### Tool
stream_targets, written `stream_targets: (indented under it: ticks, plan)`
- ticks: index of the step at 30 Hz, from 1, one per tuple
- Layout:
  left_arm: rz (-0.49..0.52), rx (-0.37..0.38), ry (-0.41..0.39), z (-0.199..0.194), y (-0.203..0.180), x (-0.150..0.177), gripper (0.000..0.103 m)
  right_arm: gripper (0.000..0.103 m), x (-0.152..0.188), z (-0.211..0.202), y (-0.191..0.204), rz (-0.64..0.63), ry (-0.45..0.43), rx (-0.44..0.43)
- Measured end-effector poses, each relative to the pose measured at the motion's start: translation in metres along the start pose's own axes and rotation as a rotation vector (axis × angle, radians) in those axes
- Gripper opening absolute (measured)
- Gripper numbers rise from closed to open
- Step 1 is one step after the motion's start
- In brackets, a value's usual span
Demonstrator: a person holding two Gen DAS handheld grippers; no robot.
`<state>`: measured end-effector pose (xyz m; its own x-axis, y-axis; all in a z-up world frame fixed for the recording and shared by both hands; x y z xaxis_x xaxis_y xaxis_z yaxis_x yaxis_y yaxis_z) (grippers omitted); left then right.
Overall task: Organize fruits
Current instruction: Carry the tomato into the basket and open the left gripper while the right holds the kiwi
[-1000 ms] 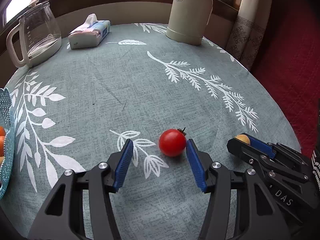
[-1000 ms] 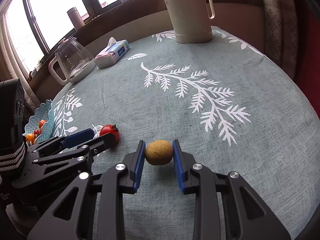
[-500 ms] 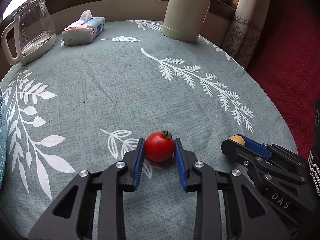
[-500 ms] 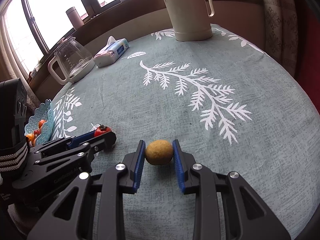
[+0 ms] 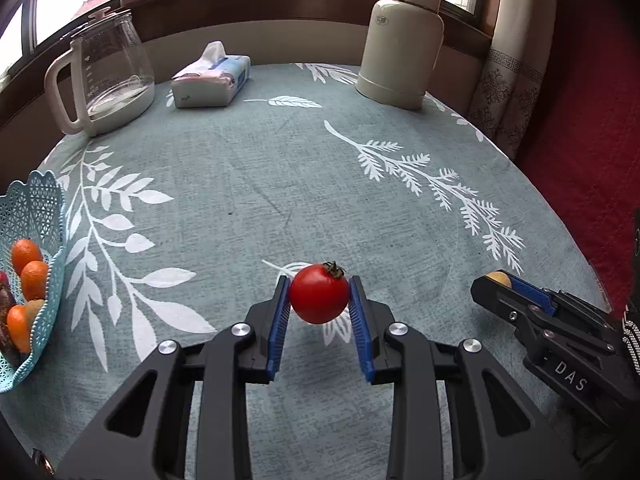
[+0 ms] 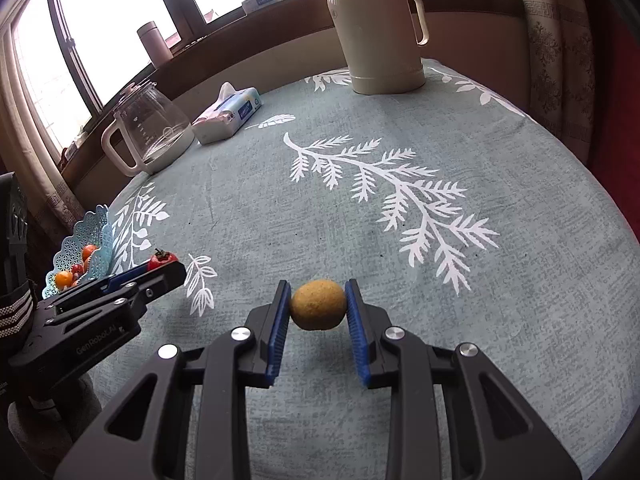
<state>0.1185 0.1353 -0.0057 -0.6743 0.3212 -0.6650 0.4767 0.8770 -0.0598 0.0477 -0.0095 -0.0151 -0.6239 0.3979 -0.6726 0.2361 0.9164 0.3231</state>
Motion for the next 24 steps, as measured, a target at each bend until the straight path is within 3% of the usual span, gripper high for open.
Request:
stream_targets:
  ticks: [8, 24]
  plan:
    - [-0.039, -0.126, -0.059, -0.026, 0.038, -0.002, 0.03, 0.028, -0.001, -0.01, 0.012, -0.029, -0.019, -0.002]
    - [-0.145, -0.243, -0.124, -0.065, 0.109, 0.001, 0.03, 0.028, 0.001, -0.014, 0.048, -0.084, -0.017, -0.035]
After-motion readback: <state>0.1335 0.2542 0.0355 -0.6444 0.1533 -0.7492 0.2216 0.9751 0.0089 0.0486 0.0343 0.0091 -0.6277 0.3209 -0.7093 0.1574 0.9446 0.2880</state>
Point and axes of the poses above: each gripper's, at about its wrist camera, not at the fingertips, and z roughly the way its jaws point, y to its left, x to its underside, the point moved 6 cm from there along z, roughly the way its jaws point
